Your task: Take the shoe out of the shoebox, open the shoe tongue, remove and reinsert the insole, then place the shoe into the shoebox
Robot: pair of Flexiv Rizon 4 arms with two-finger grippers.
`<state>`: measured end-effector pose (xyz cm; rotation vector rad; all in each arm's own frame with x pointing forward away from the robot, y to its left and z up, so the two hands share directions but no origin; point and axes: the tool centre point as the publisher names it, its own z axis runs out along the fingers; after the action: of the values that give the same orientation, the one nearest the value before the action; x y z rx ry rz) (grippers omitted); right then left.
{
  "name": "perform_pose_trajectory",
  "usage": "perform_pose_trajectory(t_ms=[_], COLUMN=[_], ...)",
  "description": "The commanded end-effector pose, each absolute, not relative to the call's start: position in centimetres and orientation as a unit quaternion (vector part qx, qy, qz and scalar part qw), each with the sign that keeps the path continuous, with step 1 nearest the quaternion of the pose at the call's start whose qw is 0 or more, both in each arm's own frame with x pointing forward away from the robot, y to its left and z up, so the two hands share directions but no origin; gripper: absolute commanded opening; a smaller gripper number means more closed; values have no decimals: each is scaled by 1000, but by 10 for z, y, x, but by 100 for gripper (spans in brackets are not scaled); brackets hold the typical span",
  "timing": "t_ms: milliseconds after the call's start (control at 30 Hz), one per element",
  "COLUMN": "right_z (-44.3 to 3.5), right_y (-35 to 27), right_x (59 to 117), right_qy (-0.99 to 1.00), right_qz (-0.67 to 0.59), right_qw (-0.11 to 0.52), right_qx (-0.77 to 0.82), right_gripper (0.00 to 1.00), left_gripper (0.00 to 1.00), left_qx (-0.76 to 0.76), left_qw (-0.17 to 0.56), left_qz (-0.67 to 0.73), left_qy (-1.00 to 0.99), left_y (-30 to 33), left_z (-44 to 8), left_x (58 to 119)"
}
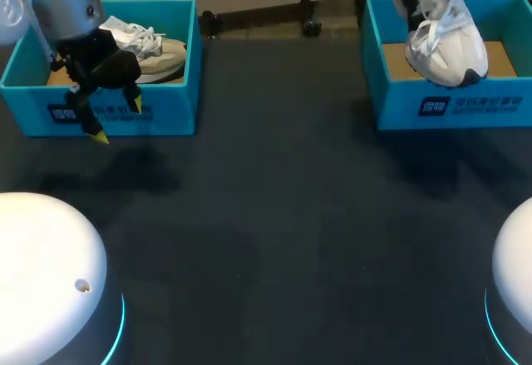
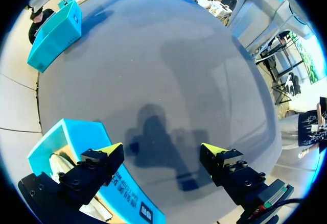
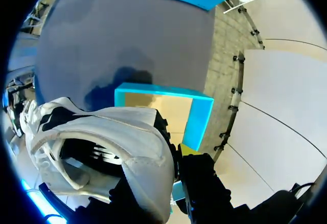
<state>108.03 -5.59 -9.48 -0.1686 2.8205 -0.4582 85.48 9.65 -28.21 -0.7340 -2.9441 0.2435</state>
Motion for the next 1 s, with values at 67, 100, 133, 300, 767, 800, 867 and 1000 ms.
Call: perform_pose_trajectory(t_ms=[67, 100, 133, 300, 767, 800, 867, 1000], right_z=[-95, -94, -94, -97, -140, -142, -146, -153], right_y=[-85, -103, -116, -162, -232, -236, -241, -251], right_x=[1091, 1099, 1105, 1126, 1159, 1160, 1162, 1168], right_qy=[983, 984, 985, 985, 988, 988, 988, 988], right_qz=[-122, -112, -100, -110, -72, -72, -76, -77], right_qw=[132, 136, 138, 129, 138, 139, 138, 137], right_qx=[-30, -26, -23, -7, -12, -7, -6, -2], right_gripper=[0, 0, 0, 0, 0, 0, 0, 0], left_gripper=[100, 100, 100, 100, 100, 100, 100, 100], left_qx=[-241, -241, -241, -241, -241, -241, -241, -241], left_qw=[48, 48, 48, 48, 48, 48, 48, 48], left_qz=[80, 80, 80, 80, 80, 80, 80, 80], left_qy=[-966, -966, -966, -966, -966, -966, -966, -966], left_y=[97, 97, 97, 97, 97, 97, 97, 97], left_z=[-282, -282, -282, -282, -282, -282, -282, -282], left_x=[854, 854, 854, 854, 854, 854, 854, 854])
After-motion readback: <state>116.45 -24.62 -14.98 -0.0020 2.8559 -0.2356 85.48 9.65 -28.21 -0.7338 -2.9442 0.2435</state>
